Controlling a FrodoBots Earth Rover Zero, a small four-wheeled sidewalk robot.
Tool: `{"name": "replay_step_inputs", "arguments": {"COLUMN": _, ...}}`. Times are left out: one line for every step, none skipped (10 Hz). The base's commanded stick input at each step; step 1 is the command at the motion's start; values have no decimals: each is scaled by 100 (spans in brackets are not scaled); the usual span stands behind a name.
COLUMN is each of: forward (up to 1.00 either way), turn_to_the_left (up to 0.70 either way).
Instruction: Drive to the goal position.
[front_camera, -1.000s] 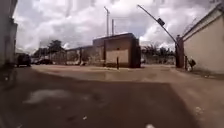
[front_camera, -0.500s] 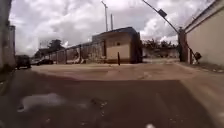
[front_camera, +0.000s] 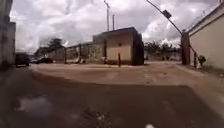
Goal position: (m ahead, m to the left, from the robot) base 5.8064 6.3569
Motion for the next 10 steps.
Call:
{"name": "replay_step_inputs", "arguments": {"forward": 70, "turn_to_the_left": 4}}
{"name": "replay_step_inputs", "arguments": {"forward": 70, "turn_to_the_left": 4}}
{"name": "replay_step_inputs", "arguments": {"forward": 70, "turn_to_the_left": 4}}
{"name": "replay_step_inputs", "arguments": {"forward": 70, "turn_to_the_left": 4}}
{"name": "replay_step_inputs", "arguments": {"forward": 70, "turn_to_the_left": 4}}
{"name": "replay_step_inputs", "arguments": {"forward": 70, "turn_to_the_left": 4}}
{"name": "replay_step_inputs", "arguments": {"forward": 70, "turn_to_the_left": 4}}
{"name": "replay_step_inputs", "arguments": {"forward": 70, "turn_to_the_left": 4}}
{"name": "replay_step_inputs", "arguments": {"forward": 70, "turn_to_the_left": 4}}
{"name": "replay_step_inputs", "arguments": {"forward": 70, "turn_to_the_left": 9}}
